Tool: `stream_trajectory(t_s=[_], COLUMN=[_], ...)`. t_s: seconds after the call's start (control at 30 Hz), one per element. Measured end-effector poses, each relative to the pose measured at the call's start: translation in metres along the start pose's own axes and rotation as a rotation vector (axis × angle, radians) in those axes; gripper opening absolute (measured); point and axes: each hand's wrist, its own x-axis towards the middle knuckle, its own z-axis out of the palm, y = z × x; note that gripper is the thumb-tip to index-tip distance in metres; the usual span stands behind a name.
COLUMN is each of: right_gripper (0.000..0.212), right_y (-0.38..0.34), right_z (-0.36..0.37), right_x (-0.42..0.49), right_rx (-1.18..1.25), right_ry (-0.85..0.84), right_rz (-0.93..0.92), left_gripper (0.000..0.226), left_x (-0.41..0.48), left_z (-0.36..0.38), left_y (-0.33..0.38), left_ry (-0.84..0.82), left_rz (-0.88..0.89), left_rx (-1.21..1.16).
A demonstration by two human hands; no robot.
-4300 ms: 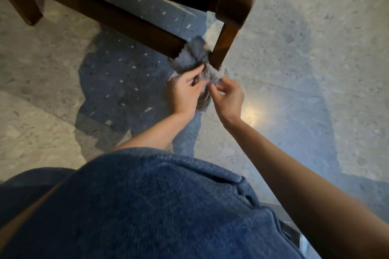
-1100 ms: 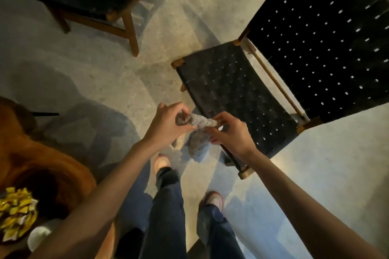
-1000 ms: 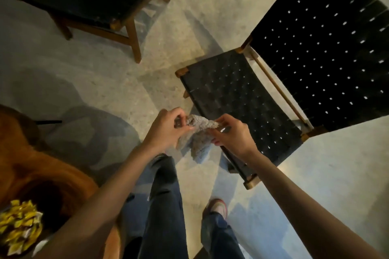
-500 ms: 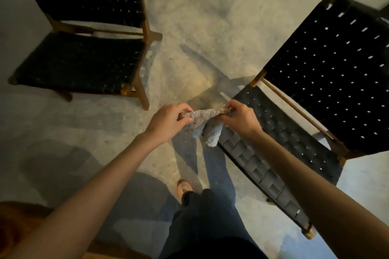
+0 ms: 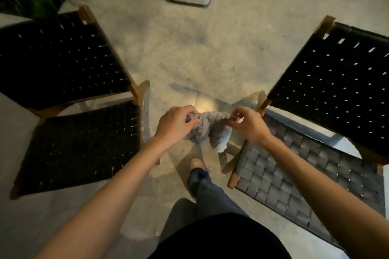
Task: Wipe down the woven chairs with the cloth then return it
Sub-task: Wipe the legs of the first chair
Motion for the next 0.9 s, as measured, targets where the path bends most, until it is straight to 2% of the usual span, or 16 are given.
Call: stream_trajectory(t_s=[0.17, 0.37, 0.5, 0.67, 0.77, 0.9], right_gripper=[0.020, 0.022, 0.024, 0.017, 0.015, 0.003], right_y=[-0.034, -0.022, -0.005, 0.011, 0.011, 0.014], right_z=[-0.035, -0.073, -0.091, -0.114, -0.124, -0.132], right_x=[0.061, 0.096, 0.117, 0.153, 0.177, 0.200], right_rx=[0.022, 0.109, 0.181, 0.266, 0.349, 0.496], right_ry=[0.106, 0.243, 0.354, 0.607, 0.746, 0.819], right_rz=[0.082, 0.168, 0.313, 0.474, 0.611, 0.790], left_gripper=[0.023, 0.014, 0.016, 0.018, 0.017, 0.012], left_x=[0.085, 0.185, 0.256, 0.351, 0.403, 0.451], left_z=[-0.041, -0.048, -0.033, -0.014, -0.013, -0.011], left_y=[-0.001, 0.025, 0.049, 0.095, 0.127, 0.161], left_ry=[-0.023, -0.136, -0.212, -0.303, -0.412, -0.567], left_rz=[0.034, 0.241, 0.361, 0.509, 0.627, 0.738], left_rx=[0.019, 0.014, 0.053, 0.113, 0.156, 0.131])
